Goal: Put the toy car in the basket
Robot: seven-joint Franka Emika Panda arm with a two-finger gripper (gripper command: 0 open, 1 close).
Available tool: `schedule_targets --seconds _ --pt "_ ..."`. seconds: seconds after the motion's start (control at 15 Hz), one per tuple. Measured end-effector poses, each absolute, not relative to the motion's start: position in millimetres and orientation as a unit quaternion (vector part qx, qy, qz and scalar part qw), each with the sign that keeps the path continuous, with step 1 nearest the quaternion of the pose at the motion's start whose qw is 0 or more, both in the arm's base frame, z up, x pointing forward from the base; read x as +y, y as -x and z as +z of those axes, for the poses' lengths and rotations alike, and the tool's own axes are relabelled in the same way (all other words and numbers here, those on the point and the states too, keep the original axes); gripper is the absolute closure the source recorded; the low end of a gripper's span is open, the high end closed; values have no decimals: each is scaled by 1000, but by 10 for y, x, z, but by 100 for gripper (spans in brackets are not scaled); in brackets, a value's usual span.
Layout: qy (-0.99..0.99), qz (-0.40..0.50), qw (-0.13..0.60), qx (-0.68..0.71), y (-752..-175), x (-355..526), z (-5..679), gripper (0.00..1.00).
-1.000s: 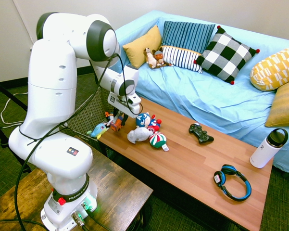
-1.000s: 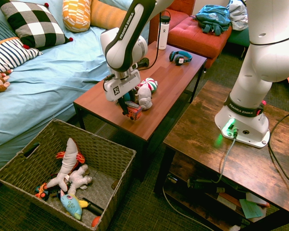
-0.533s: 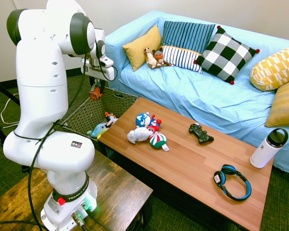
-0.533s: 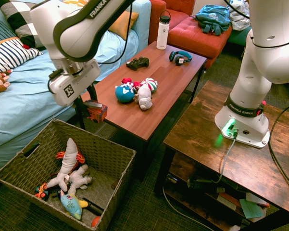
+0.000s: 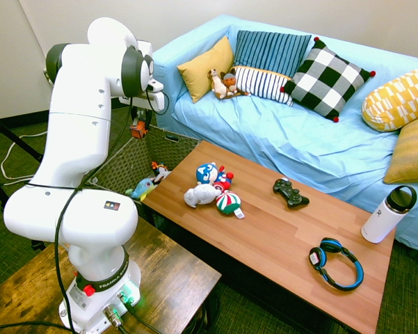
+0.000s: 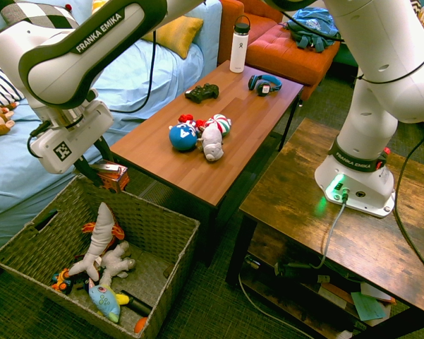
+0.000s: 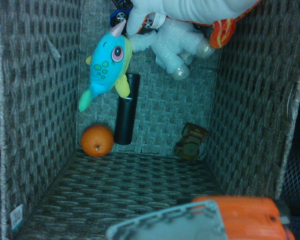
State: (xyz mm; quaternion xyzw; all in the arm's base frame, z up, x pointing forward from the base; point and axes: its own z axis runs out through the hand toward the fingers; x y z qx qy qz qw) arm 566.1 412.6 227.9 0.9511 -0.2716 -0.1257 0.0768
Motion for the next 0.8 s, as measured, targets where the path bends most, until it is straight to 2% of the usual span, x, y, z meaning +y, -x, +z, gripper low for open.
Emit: schedule_targets --seconds 0.33,0.8 --pt "-951 -113 62 -281 -5647 3954 2229 0" --pt "-928 -61 -38 -365 -5802 2602 2573 0"
